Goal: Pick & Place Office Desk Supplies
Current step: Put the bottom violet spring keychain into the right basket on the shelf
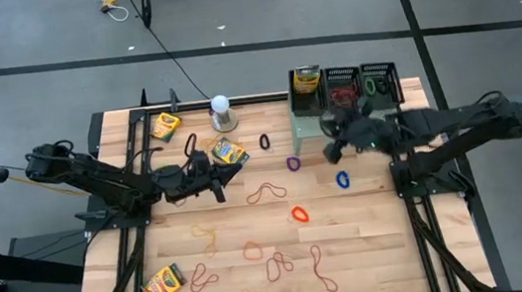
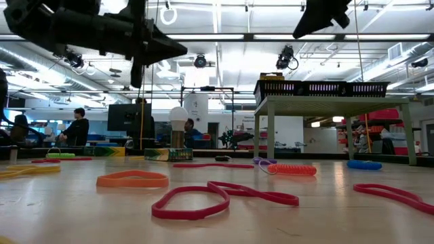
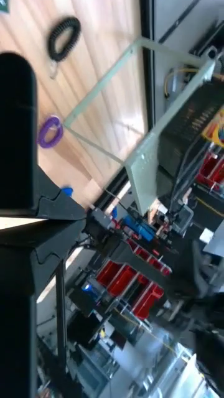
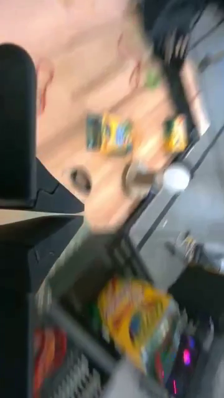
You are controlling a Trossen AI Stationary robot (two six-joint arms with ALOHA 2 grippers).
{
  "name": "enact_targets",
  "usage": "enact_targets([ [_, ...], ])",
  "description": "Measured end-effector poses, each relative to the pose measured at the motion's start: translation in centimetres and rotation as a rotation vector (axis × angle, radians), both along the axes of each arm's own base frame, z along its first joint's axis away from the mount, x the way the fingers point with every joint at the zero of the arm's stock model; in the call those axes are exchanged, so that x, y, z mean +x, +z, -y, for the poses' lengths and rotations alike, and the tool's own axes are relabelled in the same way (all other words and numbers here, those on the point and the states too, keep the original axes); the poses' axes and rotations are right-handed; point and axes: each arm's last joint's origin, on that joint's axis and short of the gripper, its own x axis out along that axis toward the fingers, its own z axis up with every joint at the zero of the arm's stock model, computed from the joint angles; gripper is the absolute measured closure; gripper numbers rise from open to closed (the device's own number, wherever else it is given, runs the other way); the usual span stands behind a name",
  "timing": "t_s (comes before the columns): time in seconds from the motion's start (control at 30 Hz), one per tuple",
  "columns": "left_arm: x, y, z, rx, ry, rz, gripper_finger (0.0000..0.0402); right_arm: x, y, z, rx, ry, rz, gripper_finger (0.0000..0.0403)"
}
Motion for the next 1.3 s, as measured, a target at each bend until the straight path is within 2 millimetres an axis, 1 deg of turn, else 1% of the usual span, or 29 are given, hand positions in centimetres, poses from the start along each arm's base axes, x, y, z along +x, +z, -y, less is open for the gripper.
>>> enact_targets([
  [0.13, 0.9, 1.4, -0.2, 0.091, -0.100, 0.014, 0.0375, 0.1, -1.9, -1.7, 0.031, 0.073, 0.140, 0.0374],
  [0.23, 1.6, 3.1, -0.1, 0.181, -0.162, 0.048, 0.0373, 0.5, -3.2, -2.5, 0.046, 0.123, 0.210, 0.0373],
  [0.3, 2.1, 4.4, 0.0, 0.209, -0.169, 0.081, 0.0378, 0.7, -4.2, -2.8, 0.114, 0.190, 0.239, 0.0373],
  [0.4, 2.9, 5.9, -0.1, 0.215, -0.193, 0.072, 0.0386, 0.8, -5.7, -2.8, 0.237, 0.282, 0.215, 0.0373],
  [0.5, 3.7, 7.0, 0.3, 0.245, -0.245, -0.018, 0.0389, 0.7, -6.0, -3.2, 0.274, 0.313, 0.202, 0.0381],
  [0.6, 4.2, 7.6, 1.1, 0.289, -0.316, -0.165, 0.0396, 0.2, -5.7, -4.2, 0.212, 0.352, 0.195, 0.0396],
  [0.73, 4.3, 8.5, 2.3, 0.320, -0.382, -0.318, 0.0396, -0.8, -5.2, -5.2, 0.138, 0.342, 0.201, 0.0393],
  [0.83, 4.1, 9.0, 3.3, 0.311, -0.400, -0.381, 0.0396, -1.7, -5.0, -5.8, 0.127, 0.336, 0.204, 0.0392],
  [0.9, 3.8, 9.0, 3.9, 0.282, -0.408, -0.419, 0.0396, -2.2, -5.0, -6.2, 0.130, 0.340, 0.199, 0.0396],
  [1.0, 3.2, 8.2, 4.9, 0.244, -0.411, -0.513, 0.0394, -2.7, -5.0, -6.8, 0.130, 0.342, 0.190, 0.0399],
  [1.13, 2.8, 5.8, 6.3, 0.191, -0.427, -0.692, 0.0388, -3.2, -5.4, -7.2, 0.127, 0.339, 0.156, 0.0395],
  [1.3, 3.5, 2.9, 7.8, 0.168, -0.449, -0.829, 0.0378, -3.4, -5.7, -7.2, 0.132, 0.326, 0.132, 0.0397],
])
